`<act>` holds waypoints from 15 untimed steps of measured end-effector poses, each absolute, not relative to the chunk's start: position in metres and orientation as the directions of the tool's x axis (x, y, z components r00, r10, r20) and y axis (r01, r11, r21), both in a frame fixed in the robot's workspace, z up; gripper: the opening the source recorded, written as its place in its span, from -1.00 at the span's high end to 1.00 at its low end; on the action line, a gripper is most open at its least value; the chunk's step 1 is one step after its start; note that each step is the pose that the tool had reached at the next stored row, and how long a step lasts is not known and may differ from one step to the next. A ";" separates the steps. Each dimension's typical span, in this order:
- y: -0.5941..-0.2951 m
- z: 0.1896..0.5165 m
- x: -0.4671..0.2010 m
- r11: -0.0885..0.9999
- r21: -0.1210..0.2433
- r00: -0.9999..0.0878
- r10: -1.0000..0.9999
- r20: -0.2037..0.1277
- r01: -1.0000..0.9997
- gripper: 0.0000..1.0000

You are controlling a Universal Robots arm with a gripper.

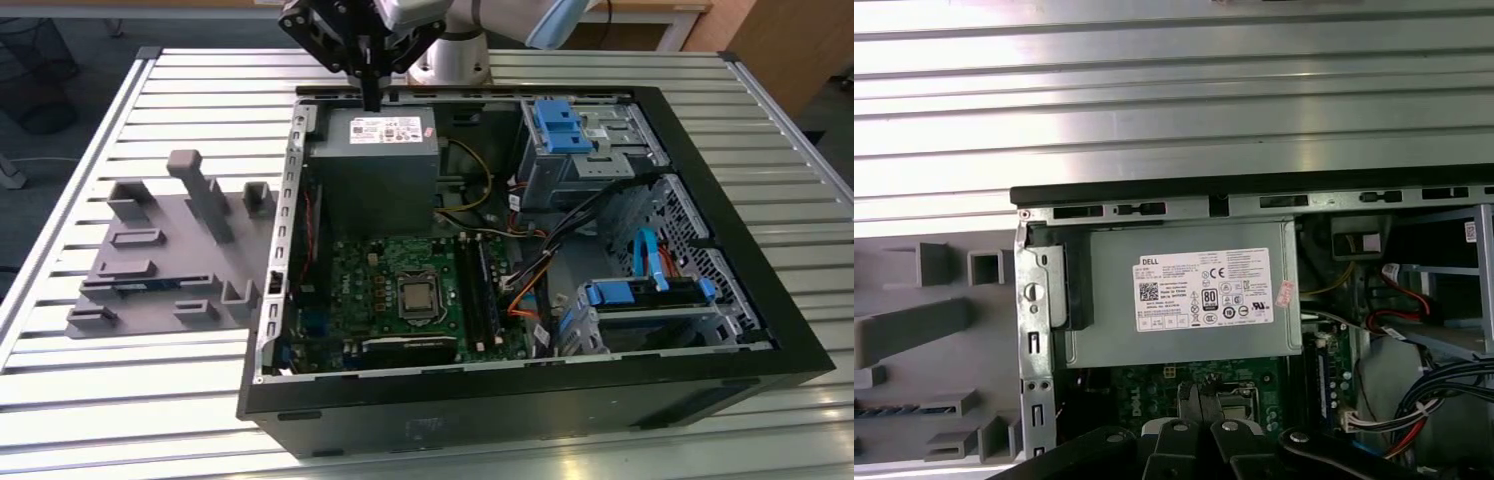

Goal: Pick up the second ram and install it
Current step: 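Reach for the second ram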

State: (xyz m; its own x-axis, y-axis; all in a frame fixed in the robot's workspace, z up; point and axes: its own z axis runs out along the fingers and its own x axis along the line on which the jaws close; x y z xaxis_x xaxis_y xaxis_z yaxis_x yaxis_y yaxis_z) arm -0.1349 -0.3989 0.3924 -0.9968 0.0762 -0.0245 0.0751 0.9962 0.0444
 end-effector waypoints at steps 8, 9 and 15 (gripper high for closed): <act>-0.399 0.392 -0.137 0.996 0.044 -0.997 0.076 -0.024 0.075 0.79; -0.399 0.392 -0.137 0.996 0.044 -0.997 0.076 -0.024 0.075 0.79; -0.399 0.392 -0.138 0.996 0.044 -0.997 0.076 -0.024 0.075 0.79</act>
State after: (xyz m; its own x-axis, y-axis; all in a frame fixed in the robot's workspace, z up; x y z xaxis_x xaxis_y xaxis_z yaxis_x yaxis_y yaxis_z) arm -0.1384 -0.3989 0.3920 -0.9968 0.0762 -0.0244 0.0751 0.9962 0.0444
